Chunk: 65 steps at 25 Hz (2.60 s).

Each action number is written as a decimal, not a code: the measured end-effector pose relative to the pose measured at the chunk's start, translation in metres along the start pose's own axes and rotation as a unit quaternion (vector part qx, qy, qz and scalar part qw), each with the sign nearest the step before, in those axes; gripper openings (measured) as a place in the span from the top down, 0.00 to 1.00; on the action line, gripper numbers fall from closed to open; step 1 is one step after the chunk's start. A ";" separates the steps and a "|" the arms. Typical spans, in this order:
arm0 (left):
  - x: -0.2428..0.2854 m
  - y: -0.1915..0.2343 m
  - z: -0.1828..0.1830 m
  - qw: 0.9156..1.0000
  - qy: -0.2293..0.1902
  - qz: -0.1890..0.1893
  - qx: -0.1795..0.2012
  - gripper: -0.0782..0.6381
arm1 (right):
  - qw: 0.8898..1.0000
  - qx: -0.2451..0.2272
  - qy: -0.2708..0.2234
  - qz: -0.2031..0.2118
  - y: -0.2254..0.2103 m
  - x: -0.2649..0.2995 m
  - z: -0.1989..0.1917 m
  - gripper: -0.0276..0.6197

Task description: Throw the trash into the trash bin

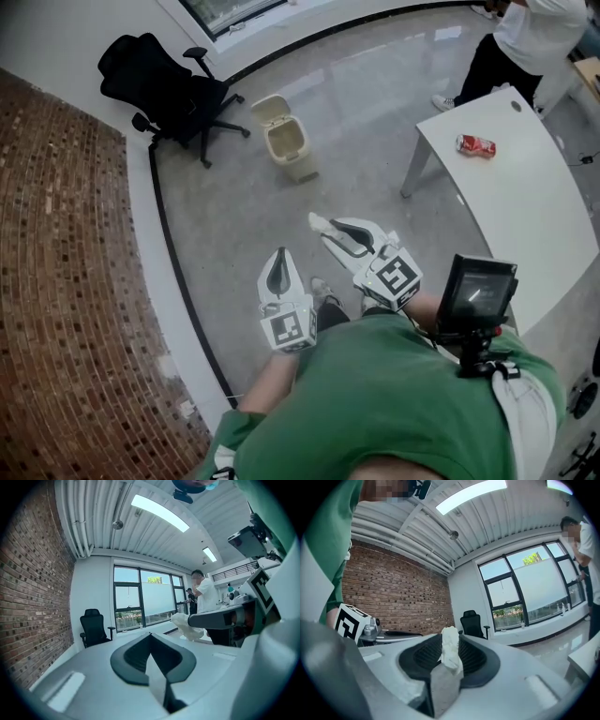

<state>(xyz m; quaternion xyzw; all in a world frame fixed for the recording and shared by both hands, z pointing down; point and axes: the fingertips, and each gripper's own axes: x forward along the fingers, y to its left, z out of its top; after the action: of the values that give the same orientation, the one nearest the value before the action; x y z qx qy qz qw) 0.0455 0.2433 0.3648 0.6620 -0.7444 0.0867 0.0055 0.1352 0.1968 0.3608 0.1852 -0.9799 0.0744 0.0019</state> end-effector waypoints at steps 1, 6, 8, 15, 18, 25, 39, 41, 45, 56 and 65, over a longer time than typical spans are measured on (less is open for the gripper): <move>0.007 0.002 -0.001 1.000 0.000 -0.003 0.001 0.88 | 1.000 -0.002 0.001 -0.002 -0.004 0.004 -0.001 0.78; 0.046 0.017 0.001 1.000 -0.007 -0.023 -0.007 0.88 | 1.000 -0.011 0.007 -0.022 -0.028 0.031 0.001 0.78; 0.060 0.026 0.002 0.999 -0.012 -0.034 -0.008 0.88 | 0.999 -0.016 0.011 -0.028 -0.033 0.045 0.003 0.78; 0.109 0.084 0.012 0.998 -0.039 -0.046 -0.021 0.88 | 0.999 -0.035 0.010 -0.041 -0.041 0.117 0.019 0.78; 0.126 0.112 0.011 0.998 -0.044 -0.048 -0.025 0.88 | 0.998 -0.037 0.009 -0.044 -0.039 0.149 0.021 0.78; 0.154 0.167 0.007 0.997 -0.051 -0.049 -0.035 0.88 | 0.998 -0.046 0.015 -0.047 -0.037 0.213 0.020 0.78; 0.228 0.195 0.002 0.997 -0.037 -0.054 -0.039 0.88 | 0.998 -0.027 0.028 -0.041 -0.082 0.278 0.015 0.78; 0.246 0.196 0.004 0.997 -0.032 -0.055 -0.037 0.88 | 0.999 -0.028 0.028 -0.038 -0.096 0.288 0.017 0.78; 0.287 0.194 0.007 0.998 -0.028 -0.058 -0.029 0.88 | 0.999 -0.025 0.021 -0.039 -0.133 0.306 0.024 0.78; 0.380 0.173 0.016 0.998 -0.015 -0.055 -0.012 0.88 | 0.999 -0.012 0.018 -0.030 -0.222 0.334 0.028 0.78; 0.420 0.187 0.007 0.998 -0.006 -0.045 -0.033 0.88 | 0.999 -0.012 0.042 -0.029 -0.254 0.365 0.021 0.78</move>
<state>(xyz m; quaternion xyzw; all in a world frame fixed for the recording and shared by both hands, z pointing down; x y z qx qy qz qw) -0.1902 -0.1509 0.3868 0.6951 -0.7160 0.0581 0.0265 -0.1121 -0.1726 0.3882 0.2098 -0.9740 0.0704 0.0475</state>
